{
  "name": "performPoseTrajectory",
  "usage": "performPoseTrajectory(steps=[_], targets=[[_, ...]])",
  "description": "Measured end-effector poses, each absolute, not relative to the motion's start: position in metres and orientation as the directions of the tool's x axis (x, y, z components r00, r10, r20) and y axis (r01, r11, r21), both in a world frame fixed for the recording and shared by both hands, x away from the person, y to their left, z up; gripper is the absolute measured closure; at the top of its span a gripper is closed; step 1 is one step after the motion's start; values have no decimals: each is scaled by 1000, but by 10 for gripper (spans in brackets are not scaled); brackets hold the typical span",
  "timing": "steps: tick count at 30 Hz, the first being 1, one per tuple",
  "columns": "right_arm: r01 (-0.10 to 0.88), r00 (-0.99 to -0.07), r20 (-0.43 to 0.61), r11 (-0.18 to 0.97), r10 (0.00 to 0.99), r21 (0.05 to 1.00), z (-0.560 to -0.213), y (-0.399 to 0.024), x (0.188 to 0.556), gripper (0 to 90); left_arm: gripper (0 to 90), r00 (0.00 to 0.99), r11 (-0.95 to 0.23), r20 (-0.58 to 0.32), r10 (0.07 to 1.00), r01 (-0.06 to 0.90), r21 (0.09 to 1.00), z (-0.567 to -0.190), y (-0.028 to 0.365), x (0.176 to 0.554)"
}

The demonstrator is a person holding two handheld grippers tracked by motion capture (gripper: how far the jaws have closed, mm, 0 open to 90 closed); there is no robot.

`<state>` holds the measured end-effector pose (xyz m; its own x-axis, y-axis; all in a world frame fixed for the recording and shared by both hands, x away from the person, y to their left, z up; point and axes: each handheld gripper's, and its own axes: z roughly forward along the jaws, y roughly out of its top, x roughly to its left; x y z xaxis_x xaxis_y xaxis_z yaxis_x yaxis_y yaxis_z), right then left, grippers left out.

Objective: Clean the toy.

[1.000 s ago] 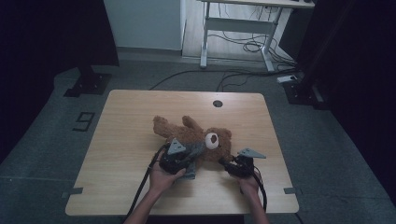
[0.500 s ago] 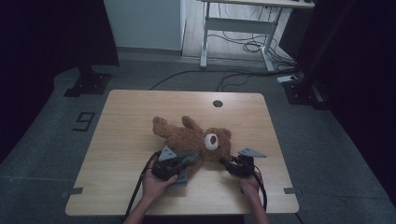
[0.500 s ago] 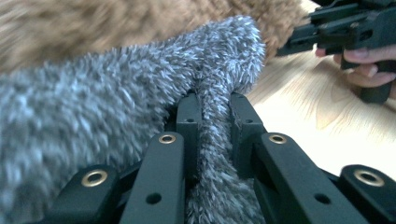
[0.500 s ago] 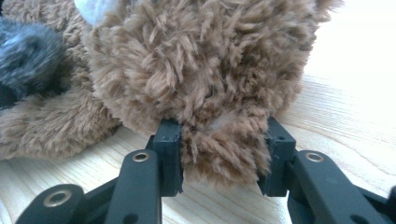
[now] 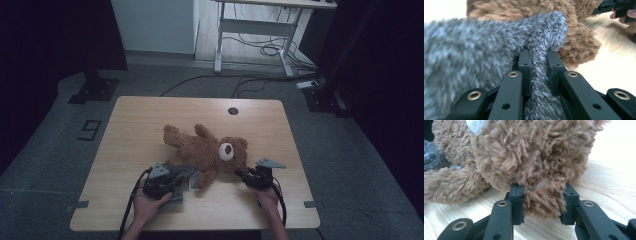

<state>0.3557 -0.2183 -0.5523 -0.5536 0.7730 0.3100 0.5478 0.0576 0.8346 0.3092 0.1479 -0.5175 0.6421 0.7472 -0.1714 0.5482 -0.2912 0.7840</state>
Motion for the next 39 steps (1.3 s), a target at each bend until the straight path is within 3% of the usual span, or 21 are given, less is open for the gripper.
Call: performPoseTrajectory(steps=[9,17,39], targets=[[544,-562,318,52,764,838,-552,-218,356,649,766,717,-376,-110,688,483,791,-495,88,324],[544,-566,327,46,757,838,-551,-218,356,660,767,741,-424,-104,663,487,764,-501,47,339],[548,-588,335,58,736,834,-553,-224,359,666,767,627,-301,-162,762,564,769,-523,146,315]])
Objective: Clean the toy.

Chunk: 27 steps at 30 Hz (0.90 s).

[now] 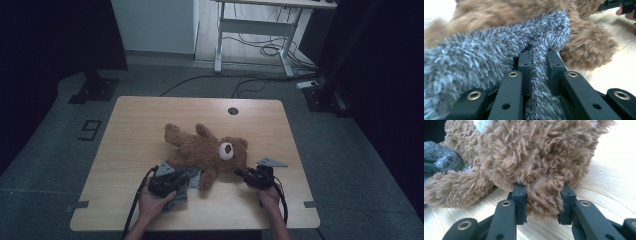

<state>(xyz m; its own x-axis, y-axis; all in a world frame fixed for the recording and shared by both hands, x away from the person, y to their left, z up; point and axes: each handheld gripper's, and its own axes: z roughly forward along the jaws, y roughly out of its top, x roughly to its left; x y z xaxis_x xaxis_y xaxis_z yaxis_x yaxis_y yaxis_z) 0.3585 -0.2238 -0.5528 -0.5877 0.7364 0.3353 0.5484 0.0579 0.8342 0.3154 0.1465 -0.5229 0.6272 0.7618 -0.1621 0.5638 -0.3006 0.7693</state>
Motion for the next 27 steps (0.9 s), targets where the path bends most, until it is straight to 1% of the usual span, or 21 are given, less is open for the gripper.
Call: performPoseTrajectory(steps=[4,8,10,13,21,22,23,27], targets=[[549,-586,336,57,737,834,-553,-224,358,665,767,618,-285,-169,768,566,773,-522,156,313],[548,-586,337,54,737,834,-553,-223,358,665,767,617,-275,-180,766,568,776,-522,157,313],[547,-586,339,51,736,836,-553,-223,358,665,767,624,-299,-144,768,549,780,-518,151,313],[547,-586,342,47,734,836,-553,-223,358,665,767,631,-301,-142,763,540,786,-513,145,314],[542,-583,345,36,736,839,-552,-223,358,665,767,685,-315,-131,717,486,815,-482,107,329],[541,-584,343,38,736,840,-552,-223,358,665,767,685,-315,-131,717,486,815,-482,107,329],[542,-584,341,41,737,839,-552,-223,358,666,767,701,-323,-131,701,475,818,-476,94,334],[542,-582,340,41,739,839,-552,-223,358,666,766,725,-345,-149,672,485,804,-479,69,343]])
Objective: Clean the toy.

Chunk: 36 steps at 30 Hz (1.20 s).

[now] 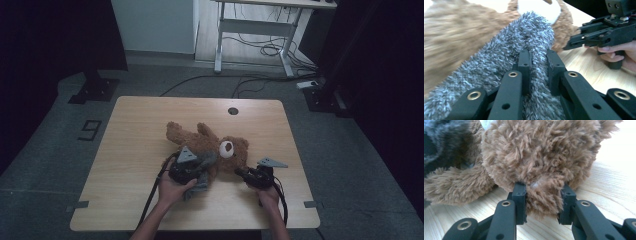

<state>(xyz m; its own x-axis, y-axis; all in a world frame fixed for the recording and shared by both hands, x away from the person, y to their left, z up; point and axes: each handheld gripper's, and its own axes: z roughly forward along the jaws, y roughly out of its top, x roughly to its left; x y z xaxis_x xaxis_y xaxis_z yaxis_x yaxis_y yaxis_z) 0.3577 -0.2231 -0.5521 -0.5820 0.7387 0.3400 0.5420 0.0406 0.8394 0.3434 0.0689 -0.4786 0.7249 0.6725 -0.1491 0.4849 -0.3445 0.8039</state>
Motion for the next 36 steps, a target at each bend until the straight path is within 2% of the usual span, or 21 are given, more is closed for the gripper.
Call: performPoseTrajectory(steps=[3,7,17,22,27,30,36], targets=[[543,-582,340,41,739,839,-552,-223,358,666,767,718,-348,-158,678,503,791,-487,64,348],[541,-587,335,48,737,840,-552,-224,358,668,768,701,-313,-209,682,538,783,-502,80,348],[536,-593,334,49,732,843,-552,-225,358,666,766,665,-285,-204,719,549,785,-510,129,332],[533,-598,331,54,730,845,-553,-225,358,666,765,635,-251,-232,737,576,778,-517,154,332],[533,-599,331,55,729,844,-553,-225,358,666,765,619,-232,-236,749,579,781,-517,166,327],[532,-599,330,55,730,845,-553,-225,358,666,765,616,-223,-241,750,578,785,-516,168,324],[534,-599,340,45,725,844,-552,-225,358,666,765,671,-247,-208,711,516,820,-488,136,330]])
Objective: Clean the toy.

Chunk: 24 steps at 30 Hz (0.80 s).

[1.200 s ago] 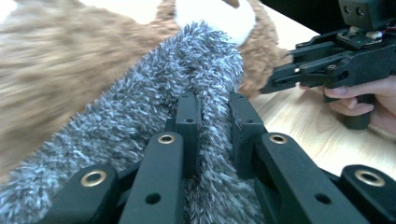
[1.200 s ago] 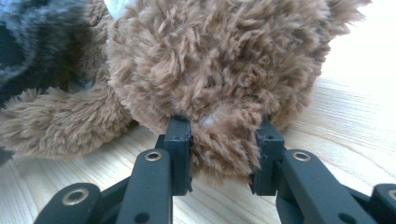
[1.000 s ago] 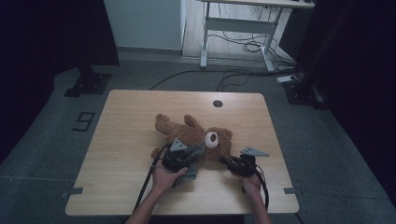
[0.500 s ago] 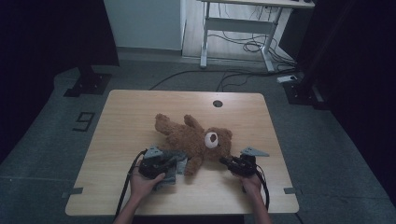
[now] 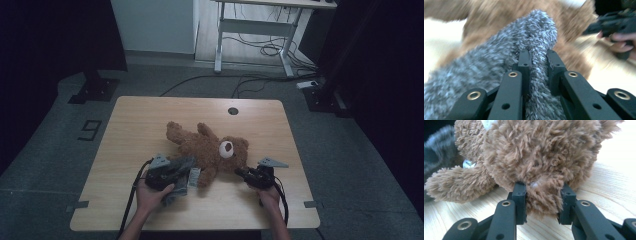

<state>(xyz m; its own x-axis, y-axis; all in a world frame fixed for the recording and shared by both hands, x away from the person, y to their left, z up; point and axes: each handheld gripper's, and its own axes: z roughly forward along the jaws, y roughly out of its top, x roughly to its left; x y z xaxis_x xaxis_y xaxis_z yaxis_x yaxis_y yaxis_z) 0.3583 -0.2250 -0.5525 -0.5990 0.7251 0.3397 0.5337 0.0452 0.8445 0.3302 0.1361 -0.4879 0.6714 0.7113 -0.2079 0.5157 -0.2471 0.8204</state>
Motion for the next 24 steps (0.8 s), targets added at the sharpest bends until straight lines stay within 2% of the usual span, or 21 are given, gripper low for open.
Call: performPoseTrajectory(steps=[3,10,14,17,20,24], targets=[[534,-600,337,48,726,844,-552,-225,358,667,765,690,-258,-201,696,500,827,-479,124,335],[519,-618,355,25,702,855,-549,-225,357,671,766,769,-340,-163,618,448,827,-452,56,348],[514,-621,354,23,699,857,-546,-224,355,672,765,801,-406,-148,581,443,799,-459,26,349],[512,-624,350,26,699,859,-545,-224,355,675,764,805,-449,-174,567,479,754,-478,7,352],[523,-614,352,31,707,852,-546,-224,356,679,765,791,-443,-198,579,509,738,-491,2,354],[531,-608,354,32,711,847,-547,-225,356,681,766,783,-471,-174,598,518,714,-501,2,351]])
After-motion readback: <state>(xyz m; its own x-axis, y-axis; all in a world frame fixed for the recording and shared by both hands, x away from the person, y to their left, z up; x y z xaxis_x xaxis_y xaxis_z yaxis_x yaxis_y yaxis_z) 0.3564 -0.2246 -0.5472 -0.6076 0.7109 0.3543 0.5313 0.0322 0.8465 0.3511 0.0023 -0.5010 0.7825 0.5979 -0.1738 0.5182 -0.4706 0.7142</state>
